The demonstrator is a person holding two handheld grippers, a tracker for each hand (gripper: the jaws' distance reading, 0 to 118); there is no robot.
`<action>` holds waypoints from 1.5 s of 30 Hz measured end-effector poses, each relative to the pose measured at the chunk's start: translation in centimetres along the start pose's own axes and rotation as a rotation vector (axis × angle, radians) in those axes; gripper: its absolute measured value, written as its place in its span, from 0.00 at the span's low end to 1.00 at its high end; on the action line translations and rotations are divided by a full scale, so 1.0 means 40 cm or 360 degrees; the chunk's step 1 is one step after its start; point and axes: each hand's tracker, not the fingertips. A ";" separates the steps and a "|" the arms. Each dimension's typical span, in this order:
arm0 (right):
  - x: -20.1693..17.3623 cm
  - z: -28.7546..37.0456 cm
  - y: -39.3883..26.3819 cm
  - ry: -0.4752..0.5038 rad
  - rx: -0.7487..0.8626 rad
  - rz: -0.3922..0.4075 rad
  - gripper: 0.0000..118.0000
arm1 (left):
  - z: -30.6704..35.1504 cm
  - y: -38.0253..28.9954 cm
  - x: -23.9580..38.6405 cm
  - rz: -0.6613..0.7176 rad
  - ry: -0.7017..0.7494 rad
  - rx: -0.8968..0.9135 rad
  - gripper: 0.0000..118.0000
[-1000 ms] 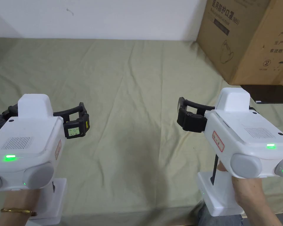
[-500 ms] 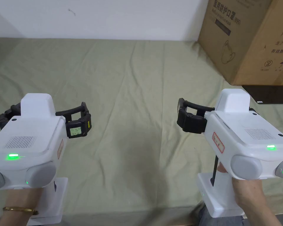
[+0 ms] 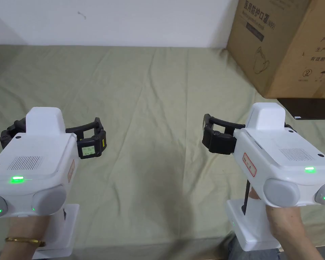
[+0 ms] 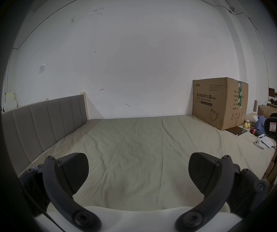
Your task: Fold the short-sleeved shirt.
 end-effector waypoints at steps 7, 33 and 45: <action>0.001 -0.003 -0.002 0.0001 -0.0005 0.0006 0.96 | -0.003 -0.003 0.002 -0.0007 -0.0012 -0.0005 1.00; -0.129 -0.125 -0.243 -0.0092 -0.1469 0.0062 0.94 | -0.032 -0.267 0.064 0.0173 -0.0023 -0.1015 1.00; -0.174 -0.114 -0.268 -0.0048 -0.1351 0.0010 0.94 | -0.007 -0.339 0.087 0.0169 -0.0019 -0.1149 1.00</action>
